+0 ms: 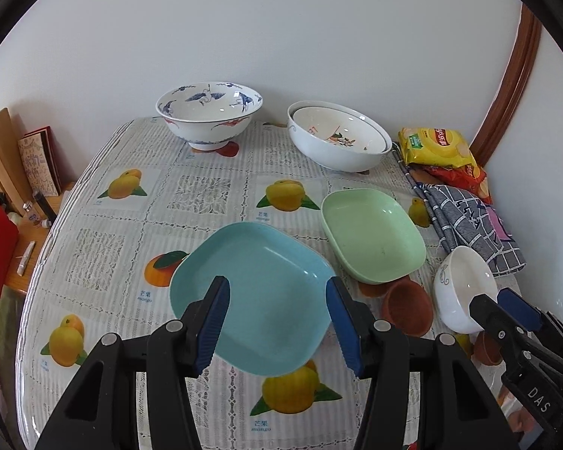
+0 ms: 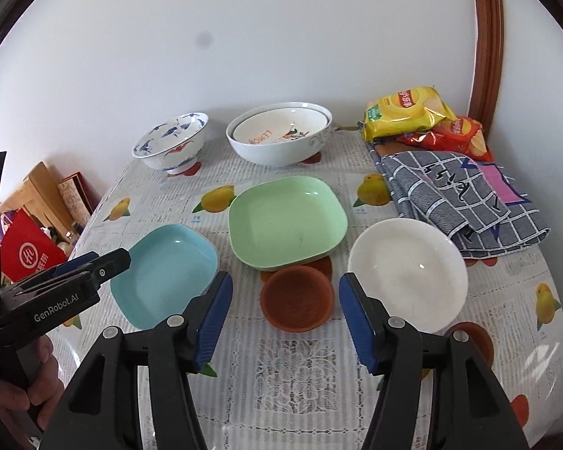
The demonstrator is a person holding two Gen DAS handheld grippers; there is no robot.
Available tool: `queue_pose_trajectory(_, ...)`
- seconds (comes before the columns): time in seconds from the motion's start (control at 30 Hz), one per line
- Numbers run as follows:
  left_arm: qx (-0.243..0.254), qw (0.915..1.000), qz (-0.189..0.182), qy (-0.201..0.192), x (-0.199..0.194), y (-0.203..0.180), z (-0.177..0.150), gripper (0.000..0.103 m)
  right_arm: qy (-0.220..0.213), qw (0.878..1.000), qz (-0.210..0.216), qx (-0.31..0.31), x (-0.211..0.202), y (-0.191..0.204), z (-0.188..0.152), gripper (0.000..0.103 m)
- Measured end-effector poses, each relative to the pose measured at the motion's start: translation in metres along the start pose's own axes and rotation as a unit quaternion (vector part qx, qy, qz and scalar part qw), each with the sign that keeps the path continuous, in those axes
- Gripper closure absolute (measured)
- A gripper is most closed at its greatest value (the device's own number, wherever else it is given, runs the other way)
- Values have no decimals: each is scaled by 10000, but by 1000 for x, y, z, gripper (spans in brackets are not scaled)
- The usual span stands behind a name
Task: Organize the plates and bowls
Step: 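Move both grippers to the light-green plate rim and close them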
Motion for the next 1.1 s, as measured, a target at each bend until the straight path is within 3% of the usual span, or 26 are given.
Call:
queue_pose_trajectory(0.07,64,10000,-17,-59,-1,-7,4,52,-10,9998,-190,-26,-1,-6,3,44)
queue_pose_trajectory(0.43,246,9996,77,-99,10,-32,25,52,25,9999,-29,140,-4,-35,28,44)
queue_pose_trajectory(0.73,330,9991,182,173,45,-40,38,52,153,9998,-138,81,30,-46,49,44)
queue_pose_trajectory(0.97,313,9989,227,265,76,-39,48,52,336,9994,27,95,67,-47,62,44)
queue_pose_trajectory(1.1,268,9989,142,359,94,-38,51,52,468,9989,51,13,89,-43,69,57)
Point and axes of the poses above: each gripper's, at about its wrist camera, not at the fingertips, and x roughly the way its jaws point, y to its left, z to its top, the point moved 3 cm from there along x, roughly the way its jaws point, and after that the axes turned 4 degrees about x, right-handed, at the moved point
